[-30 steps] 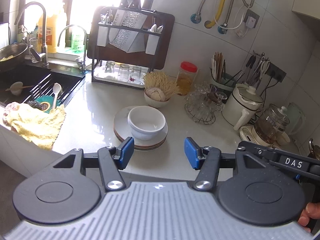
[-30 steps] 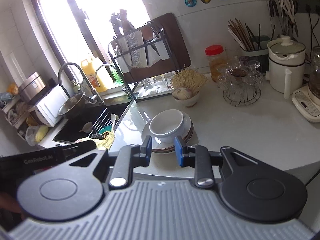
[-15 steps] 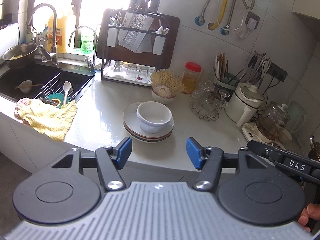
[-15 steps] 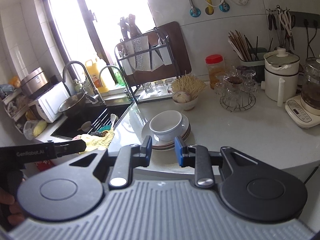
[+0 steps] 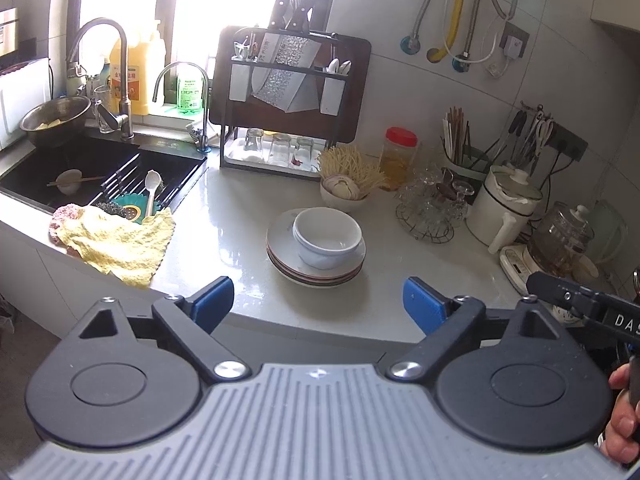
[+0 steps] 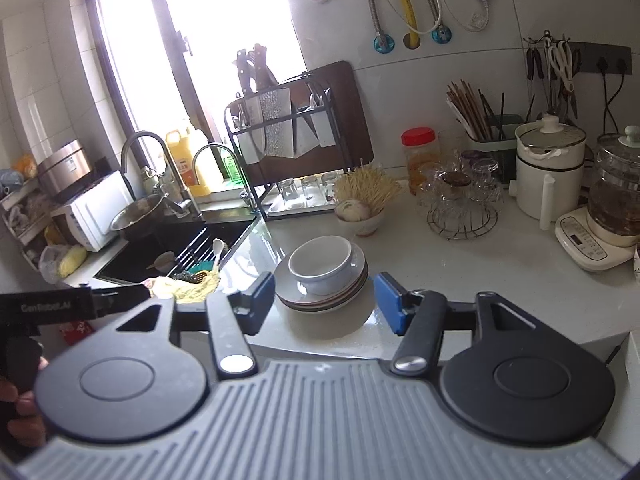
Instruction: Organize plates and bowls
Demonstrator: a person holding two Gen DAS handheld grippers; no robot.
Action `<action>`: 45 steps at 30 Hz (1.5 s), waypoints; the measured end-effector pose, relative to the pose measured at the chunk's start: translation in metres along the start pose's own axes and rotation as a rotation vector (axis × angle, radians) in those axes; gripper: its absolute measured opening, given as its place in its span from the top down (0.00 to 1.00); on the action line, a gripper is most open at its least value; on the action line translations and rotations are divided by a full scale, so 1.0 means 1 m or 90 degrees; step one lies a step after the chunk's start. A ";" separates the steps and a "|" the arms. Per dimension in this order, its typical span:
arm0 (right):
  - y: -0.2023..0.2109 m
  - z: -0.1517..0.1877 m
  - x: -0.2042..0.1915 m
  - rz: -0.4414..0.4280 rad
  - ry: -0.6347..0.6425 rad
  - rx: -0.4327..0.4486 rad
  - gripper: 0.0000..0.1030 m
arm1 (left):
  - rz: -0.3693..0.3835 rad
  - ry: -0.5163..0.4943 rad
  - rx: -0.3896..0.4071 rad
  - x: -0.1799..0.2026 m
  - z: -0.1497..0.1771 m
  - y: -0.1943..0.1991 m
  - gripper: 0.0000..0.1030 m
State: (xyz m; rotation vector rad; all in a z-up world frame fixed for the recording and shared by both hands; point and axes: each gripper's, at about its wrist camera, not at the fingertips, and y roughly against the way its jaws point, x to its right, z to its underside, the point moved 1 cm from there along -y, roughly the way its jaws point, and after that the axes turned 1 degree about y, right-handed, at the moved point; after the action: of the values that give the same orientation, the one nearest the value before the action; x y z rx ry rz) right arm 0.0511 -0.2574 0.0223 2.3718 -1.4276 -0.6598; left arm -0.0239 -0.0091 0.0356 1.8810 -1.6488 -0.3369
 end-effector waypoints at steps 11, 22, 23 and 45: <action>0.007 0.011 -0.006 0.005 -0.006 0.001 0.31 | 0.010 -0.021 -0.017 0.002 0.007 -0.001 0.04; 0.012 0.011 -0.006 0.002 0.001 0.011 0.21 | 0.027 -0.048 -0.004 0.011 0.002 0.002 0.02; 0.012 0.011 -0.005 0.004 -0.002 0.009 0.21 | 0.025 -0.049 -0.004 0.011 0.002 0.002 0.02; 0.007 0.016 0.008 0.019 -0.037 0.022 0.00 | -0.014 -0.041 -0.008 0.013 0.013 -0.001 0.01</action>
State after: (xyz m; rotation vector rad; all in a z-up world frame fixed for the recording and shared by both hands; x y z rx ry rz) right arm 0.0405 -0.2677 0.0098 2.3697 -1.5074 -0.7066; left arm -0.0280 -0.0253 0.0272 1.8981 -1.6643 -0.4201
